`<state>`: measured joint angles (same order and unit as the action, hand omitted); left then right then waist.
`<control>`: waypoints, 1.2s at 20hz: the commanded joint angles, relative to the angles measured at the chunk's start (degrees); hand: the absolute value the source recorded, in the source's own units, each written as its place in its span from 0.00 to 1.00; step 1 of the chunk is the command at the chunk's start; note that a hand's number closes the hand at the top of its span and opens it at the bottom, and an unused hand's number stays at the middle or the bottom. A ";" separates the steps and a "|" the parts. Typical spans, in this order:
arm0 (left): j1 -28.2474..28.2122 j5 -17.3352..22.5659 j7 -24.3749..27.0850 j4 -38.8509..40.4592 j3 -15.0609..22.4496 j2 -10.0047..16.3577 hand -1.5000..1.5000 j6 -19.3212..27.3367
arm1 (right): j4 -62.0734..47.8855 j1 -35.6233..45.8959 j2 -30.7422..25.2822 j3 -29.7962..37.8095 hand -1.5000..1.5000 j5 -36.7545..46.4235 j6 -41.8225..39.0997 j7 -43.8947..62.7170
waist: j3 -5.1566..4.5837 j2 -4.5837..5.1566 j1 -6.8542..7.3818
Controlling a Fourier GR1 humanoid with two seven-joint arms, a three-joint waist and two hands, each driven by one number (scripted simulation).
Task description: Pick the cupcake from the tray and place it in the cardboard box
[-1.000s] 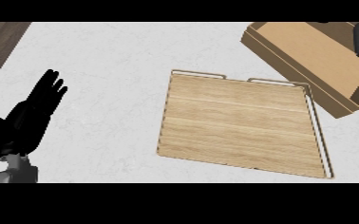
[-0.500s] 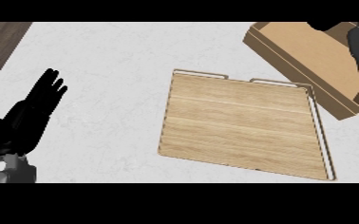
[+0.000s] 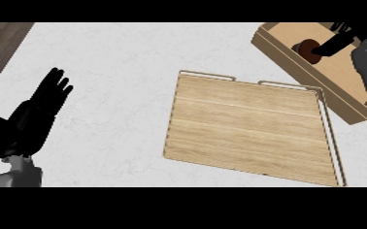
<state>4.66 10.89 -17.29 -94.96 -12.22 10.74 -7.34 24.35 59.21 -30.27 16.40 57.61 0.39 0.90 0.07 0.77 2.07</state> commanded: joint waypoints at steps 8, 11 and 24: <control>-0.13 0.26 -0.94 -0.10 0.09 0.06 0.50 -0.22 | -2.44 -0.76 1.82 11.96 0.00 -12.61 8.79 -12.55 | 0.12 -0.20 -0.64; -0.75 -0.31 1.56 1.40 -0.54 -0.63 0.50 0.32 | -2.00 0.12 0.57 17.03 0.00 -17.73 9.27 -12.32 | 0.04 -0.32 -0.94; -0.70 0.19 -0.23 0.42 -0.60 0.15 0.50 -0.27 | -6.47 -5.23 -16.42 28.60 0.00 -31.34 -5.48 -19.74 | 0.09 -0.16 -0.84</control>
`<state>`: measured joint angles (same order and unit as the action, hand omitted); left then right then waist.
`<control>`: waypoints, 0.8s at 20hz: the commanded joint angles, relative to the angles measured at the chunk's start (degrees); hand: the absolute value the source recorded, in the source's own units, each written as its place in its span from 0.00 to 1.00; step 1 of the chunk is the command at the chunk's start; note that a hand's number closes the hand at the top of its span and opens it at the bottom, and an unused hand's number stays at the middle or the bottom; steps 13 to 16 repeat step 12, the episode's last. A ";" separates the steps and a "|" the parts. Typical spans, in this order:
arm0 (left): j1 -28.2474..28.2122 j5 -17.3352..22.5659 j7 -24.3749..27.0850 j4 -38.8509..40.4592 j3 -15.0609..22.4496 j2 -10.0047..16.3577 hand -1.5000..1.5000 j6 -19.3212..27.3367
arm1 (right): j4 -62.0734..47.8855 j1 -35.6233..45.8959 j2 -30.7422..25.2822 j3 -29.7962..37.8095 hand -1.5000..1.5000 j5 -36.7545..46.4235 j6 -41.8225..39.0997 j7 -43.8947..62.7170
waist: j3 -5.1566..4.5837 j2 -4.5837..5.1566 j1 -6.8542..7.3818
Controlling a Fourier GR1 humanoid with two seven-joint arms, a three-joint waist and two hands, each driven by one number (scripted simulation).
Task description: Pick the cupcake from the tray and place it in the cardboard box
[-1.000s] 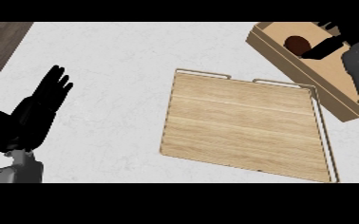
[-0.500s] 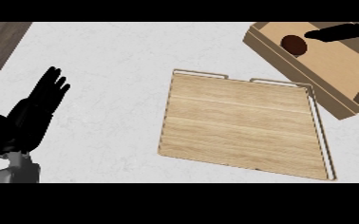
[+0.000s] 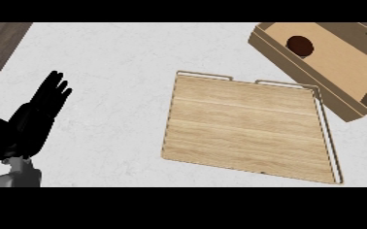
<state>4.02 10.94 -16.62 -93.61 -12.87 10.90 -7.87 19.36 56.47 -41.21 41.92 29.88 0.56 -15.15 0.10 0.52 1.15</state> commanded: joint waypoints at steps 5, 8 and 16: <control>-0.82 -1.97 0.67 -1.28 1.62 -1.94 0.50 1.71 | -1.94 -5.20 -6.27 0.99 0.00 -4.06 -8.30 -6.07 | -0.02 -0.11 -0.07; -0.25 2.26 -0.72 -0.62 -1.85 1.84 0.50 -2.03 | -3.85 -2.91 -10.44 1.49 0.00 -4.47 -10.32 -4.25 | 0.03 0.18 0.73; -1.97 -0.48 -0.05 -3.22 0.56 -0.91 0.50 0.53 | -4.86 -5.71 -12.72 0.66 0.00 -4.62 -13.64 -7.17 | 0.06 0.17 0.82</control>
